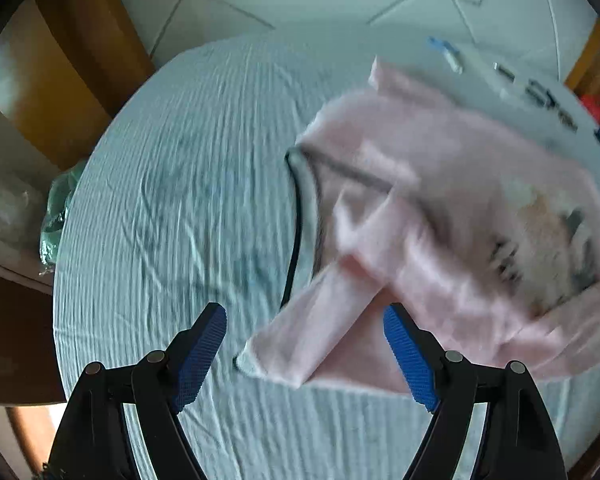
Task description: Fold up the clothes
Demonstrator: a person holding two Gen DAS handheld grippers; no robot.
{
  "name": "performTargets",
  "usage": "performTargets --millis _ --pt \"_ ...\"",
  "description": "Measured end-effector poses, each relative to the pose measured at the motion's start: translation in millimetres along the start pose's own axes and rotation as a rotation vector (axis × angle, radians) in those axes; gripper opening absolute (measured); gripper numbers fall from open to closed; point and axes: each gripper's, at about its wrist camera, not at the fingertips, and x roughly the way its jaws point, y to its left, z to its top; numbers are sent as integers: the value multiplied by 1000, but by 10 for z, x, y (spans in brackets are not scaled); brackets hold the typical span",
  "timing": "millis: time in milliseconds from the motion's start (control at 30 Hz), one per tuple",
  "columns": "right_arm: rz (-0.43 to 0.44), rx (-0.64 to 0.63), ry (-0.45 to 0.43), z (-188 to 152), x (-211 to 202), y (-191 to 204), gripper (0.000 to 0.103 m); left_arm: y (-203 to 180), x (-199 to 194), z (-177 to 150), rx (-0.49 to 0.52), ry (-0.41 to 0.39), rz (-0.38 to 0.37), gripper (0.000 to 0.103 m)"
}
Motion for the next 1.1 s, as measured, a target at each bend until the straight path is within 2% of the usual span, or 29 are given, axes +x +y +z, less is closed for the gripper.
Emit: performTargets --millis 100,167,300,433,500,533,567,600,633,667,767,900,1033,1100 --pt "-17 -48 31 -185 102 146 42 -1 168 -155 18 8 13 82" --pt "-33 -77 46 -272 173 228 59 -10 264 -228 25 13 18 82" --pt "-74 -142 45 -398 272 376 60 31 367 -324 10 11 -1 83" --pt "-132 -225 22 -473 333 534 62 115 389 -355 -33 8 -54 82" --pt "-161 -267 10 -510 364 613 67 133 365 -374 -48 3 -79 72" --pt "-176 -287 5 -529 380 653 67 142 353 -383 -55 1 -91 50" --pt "-190 -308 -1 -548 395 692 65 141 337 -390 -61 -1 -101 23" --pt "-192 -310 -4 -547 397 707 57 114 303 -397 -63 -4 -102 16" --pt "-188 -299 -6 -525 378 702 26 80 251 -407 -60 -20 -91 15" --pt "-191 -295 -11 -499 352 700 4 52 200 -419 -60 -35 -82 14" --pt "-177 -276 -28 -444 229 667 4 77 -21 -476 -107 -62 -100 13" --pt "-161 -247 -75 -465 -47 630 4 158 -242 -662 -163 -52 -149 13" --pt "-191 -233 -6 -532 -54 478 4 79 -271 -1043 -175 25 -154 13" --pt "-208 -227 36 -566 -40 393 4 32 -184 -1209 -152 85 -149 18"
